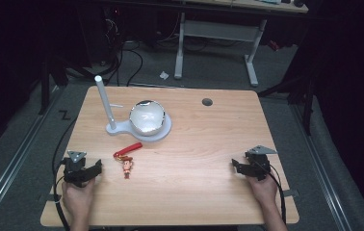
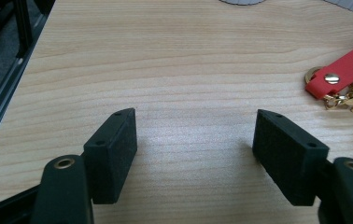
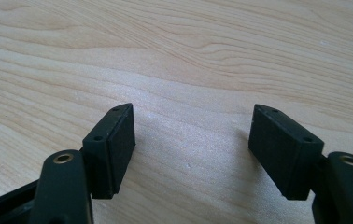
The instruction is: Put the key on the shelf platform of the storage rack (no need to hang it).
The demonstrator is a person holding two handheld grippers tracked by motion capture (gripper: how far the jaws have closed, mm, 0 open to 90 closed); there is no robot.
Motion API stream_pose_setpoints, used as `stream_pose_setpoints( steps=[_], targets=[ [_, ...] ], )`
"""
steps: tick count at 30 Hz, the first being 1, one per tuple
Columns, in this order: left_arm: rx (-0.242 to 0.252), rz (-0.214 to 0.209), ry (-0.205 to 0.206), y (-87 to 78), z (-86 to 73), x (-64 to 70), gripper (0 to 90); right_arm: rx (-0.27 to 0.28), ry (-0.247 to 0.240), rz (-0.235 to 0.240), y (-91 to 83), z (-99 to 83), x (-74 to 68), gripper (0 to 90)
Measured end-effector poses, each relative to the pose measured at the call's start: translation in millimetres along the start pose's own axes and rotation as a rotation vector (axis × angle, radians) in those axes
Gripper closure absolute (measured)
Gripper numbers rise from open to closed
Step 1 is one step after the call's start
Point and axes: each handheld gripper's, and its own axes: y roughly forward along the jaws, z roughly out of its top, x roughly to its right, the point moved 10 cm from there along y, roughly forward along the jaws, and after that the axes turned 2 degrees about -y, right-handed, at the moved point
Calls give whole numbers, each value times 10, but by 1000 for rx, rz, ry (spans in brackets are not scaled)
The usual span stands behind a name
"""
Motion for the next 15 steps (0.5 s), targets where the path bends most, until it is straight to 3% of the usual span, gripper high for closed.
stream_pose_setpoints(
  steps=[15],
  targets=[
    [0, 3, -4, 0, 1, 1, 314, -7, 21, -24, 5, -6, 31, 267]
  ],
)
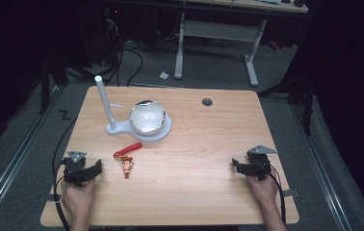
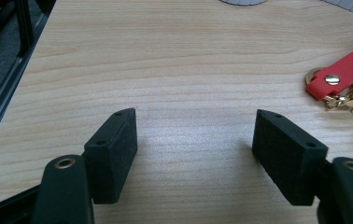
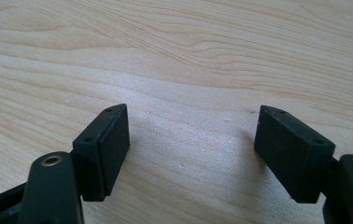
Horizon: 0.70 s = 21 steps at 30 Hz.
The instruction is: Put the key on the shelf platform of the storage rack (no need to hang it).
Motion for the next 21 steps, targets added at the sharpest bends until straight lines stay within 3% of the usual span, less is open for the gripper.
stream_pose_setpoints(
  steps=[5, 9, 21],
  targets=[
    [2, -9, -3, -3, 1, 4, 316, 0, 0, 1, 1, 1, 1, 266],
    [10, -19, -29, -1, 11, 0, 314, 0, -2, 4, 1, 0, -3, 266],
    [13, -37, -21, 3, 22, 38, 315, 0, -7, 9, 0, 1, -10, 266]
  ],
)
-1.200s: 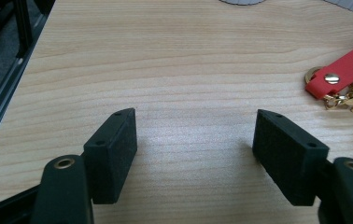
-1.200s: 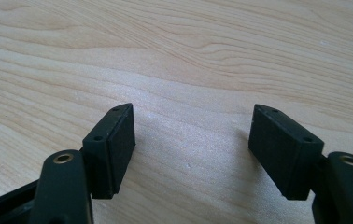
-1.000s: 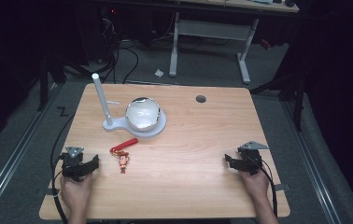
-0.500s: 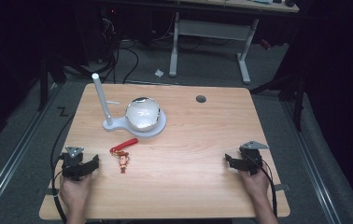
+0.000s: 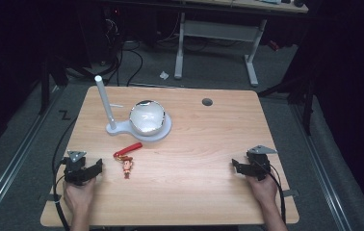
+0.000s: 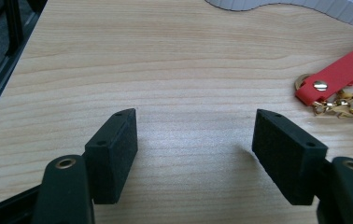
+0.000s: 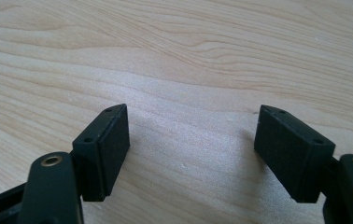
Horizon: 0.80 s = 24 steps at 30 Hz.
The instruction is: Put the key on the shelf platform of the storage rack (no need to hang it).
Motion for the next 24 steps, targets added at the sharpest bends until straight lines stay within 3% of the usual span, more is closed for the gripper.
stream_pose_setpoints(
  steps=[9, 17, 24],
  targets=[
    [7, -28, -26, -18, 21, 36, 346, 0, 0, 1, 0, 0, -1, 266],
    [11, -66, -47, -95, 31, 108, 318, 0, -1, 1, 0, 0, -1, 266],
    [27, -97, -40, -182, 52, 216, 305, 0, -2, 1, 0, 0, -1, 266]
  ],
)
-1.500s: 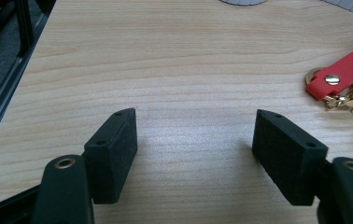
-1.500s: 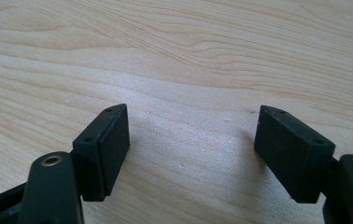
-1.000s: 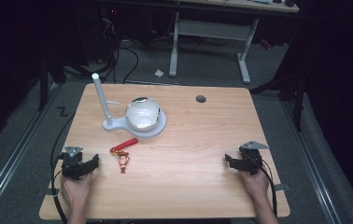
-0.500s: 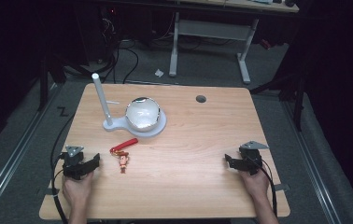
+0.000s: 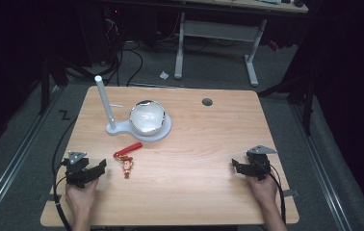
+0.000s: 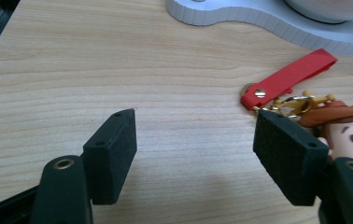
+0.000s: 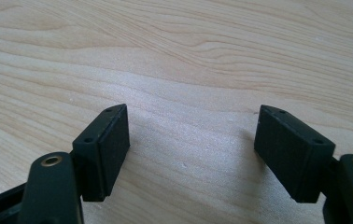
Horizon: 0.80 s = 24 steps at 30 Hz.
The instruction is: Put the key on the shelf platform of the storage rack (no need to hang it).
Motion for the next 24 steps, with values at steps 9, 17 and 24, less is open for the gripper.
stream_pose_setpoints(
  steps=[9, 17, 24],
  targets=[
    [30, -52, 15, -102, 74, 177, 279, 0, -3, 3, 0, 0, -5, 266],
    [26, -109, 37, -148, 117, 423, 232, 0, -4, 3, 0, 0, -5, 267],
    [6, -153, 75, -174, 101, 647, 220, 0, -4, 3, 0, 0, -5, 266]
  ],
)
